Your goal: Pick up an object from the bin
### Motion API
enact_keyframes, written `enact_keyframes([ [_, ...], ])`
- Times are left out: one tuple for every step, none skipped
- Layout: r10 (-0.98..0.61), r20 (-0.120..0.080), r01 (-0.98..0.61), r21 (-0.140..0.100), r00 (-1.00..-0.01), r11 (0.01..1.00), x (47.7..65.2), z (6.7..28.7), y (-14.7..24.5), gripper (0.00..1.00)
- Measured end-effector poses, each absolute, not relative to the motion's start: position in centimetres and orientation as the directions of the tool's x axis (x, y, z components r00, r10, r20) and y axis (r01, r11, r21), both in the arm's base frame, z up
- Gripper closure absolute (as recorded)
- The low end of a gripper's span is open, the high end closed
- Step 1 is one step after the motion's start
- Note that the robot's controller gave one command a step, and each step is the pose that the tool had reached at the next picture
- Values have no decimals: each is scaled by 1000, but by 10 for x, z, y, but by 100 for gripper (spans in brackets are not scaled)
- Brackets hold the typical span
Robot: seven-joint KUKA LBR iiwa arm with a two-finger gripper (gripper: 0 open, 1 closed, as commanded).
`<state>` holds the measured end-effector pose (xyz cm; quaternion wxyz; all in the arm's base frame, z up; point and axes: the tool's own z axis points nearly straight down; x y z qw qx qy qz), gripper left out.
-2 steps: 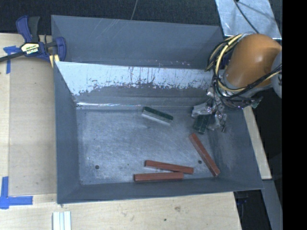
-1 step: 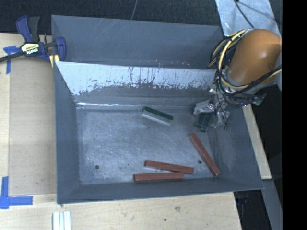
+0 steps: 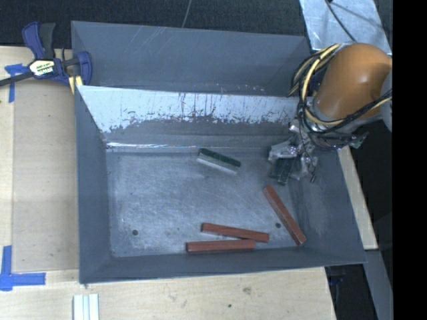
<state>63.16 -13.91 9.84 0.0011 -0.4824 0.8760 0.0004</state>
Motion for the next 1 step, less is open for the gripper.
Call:
enact_keyframes([
  [-844,-4,-844,-7,-537,537,633,172,-139,100],
])
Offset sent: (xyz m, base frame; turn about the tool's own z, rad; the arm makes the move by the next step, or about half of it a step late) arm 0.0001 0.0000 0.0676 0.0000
